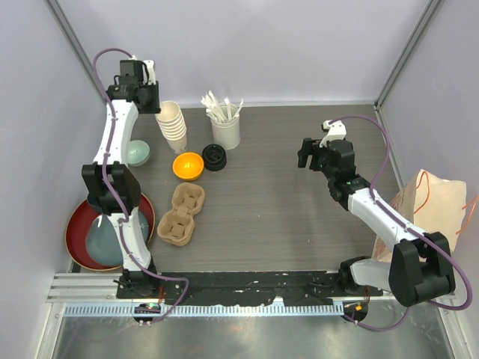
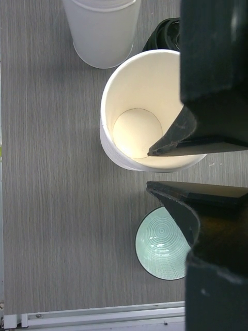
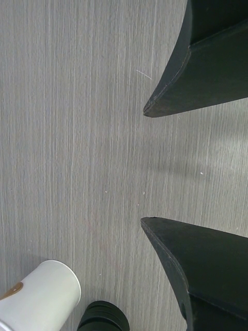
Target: Pack the takeout coffee
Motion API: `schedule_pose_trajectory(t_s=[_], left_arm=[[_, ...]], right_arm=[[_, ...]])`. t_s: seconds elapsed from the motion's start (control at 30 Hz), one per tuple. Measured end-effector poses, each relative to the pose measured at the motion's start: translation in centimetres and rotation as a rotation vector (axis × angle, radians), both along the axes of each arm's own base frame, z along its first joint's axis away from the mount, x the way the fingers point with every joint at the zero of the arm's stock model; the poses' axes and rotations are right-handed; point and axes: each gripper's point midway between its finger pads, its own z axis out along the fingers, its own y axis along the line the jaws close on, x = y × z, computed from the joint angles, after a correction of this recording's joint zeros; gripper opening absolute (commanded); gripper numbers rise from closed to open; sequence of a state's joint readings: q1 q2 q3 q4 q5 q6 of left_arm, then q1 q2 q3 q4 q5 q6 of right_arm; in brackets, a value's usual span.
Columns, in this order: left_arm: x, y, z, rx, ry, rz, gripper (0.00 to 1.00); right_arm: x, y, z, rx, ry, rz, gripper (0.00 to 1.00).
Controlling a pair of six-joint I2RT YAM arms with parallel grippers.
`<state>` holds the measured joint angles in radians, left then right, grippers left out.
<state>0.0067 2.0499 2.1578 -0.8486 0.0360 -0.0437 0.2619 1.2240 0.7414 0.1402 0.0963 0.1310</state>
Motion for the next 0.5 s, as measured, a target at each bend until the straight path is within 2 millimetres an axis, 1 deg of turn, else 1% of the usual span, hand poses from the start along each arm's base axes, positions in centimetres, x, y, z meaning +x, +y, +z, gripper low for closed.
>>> schedule_pose_trajectory(t_s=[0.07,0.1,0.17,0.2,0.5], left_arm=[[0.09,0.03,-0.37,0.001,0.007,0.002,0.19],[0.13,0.04,-0.55,0.001,0.011,0.002,0.11],[0.16,0.03,-0.71,0.0,0.014,0.003,0.03],[0.17,0.03,-0.72,-0.001,0.014,0.004,0.0],[0.2,0.01,-0.63,-0.002,0.011,0.004,0.0]], right_arm=[[0.0,-0.05,-0.02,-0.002,0.0,-0.002,0.83],[0.0,-0.06,-0.04,-0.003,0.0,-0.002,0.83],[0.0,-0.11,-0.05,-0.004,0.0,-0.005,0.83],[0.0,-0.12,-0.05,-0.004,0.0,-0.005,0.83],[0.01,-0.13,-0.07,-0.005,0.001,-0.005,0.83]])
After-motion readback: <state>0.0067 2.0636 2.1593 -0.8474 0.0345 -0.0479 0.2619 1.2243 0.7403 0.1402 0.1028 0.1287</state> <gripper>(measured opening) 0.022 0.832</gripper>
